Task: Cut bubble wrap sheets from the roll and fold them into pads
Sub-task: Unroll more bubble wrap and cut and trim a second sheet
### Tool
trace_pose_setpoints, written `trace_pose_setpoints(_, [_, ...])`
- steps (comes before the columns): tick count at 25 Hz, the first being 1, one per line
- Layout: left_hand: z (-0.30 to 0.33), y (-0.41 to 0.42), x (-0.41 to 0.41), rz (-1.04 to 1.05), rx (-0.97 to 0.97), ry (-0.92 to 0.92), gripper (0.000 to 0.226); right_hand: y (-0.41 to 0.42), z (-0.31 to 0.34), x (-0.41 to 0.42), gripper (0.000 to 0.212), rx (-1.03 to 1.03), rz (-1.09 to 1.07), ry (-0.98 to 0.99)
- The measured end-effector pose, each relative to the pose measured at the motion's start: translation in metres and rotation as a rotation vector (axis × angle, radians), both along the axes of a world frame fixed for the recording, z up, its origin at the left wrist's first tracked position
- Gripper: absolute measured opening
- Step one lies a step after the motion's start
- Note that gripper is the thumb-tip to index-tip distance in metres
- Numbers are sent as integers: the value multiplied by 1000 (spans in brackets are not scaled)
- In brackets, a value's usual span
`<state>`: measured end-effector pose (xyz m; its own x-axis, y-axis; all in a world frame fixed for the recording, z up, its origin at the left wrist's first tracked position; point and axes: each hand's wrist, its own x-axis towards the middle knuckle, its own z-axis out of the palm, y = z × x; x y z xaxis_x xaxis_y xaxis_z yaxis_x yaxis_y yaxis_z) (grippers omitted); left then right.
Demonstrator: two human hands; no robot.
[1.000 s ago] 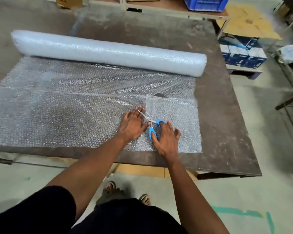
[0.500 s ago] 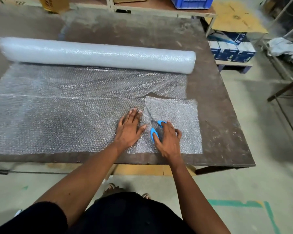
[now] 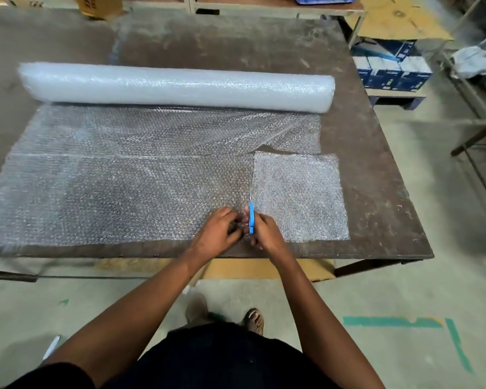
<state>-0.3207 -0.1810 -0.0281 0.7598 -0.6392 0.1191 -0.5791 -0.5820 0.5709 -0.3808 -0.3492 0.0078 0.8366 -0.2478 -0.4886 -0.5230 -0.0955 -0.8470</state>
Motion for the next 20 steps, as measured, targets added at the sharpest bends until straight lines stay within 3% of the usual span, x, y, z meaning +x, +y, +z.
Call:
trace_pose_setpoints(3, [-2, 15, -4, -4, -1, -8, 36, 7, -1, -21, 69, 8, 7, 29])
trace_pose_setpoints(7, [-7, 22, -19, 18, 26, -92, 31, 20, -7, -52, 50, 234, -91, 83])
trace_pose_setpoints(12, [-8, 25, -20, 2, 45, -90, 25, 29, -10, -99, 54, 200, -13, 121])
trace_pose_setpoints(20, [-4, 24, -17, 0, 48, -64, 16, 57, -8, -140, 58, 175, -82, 75])
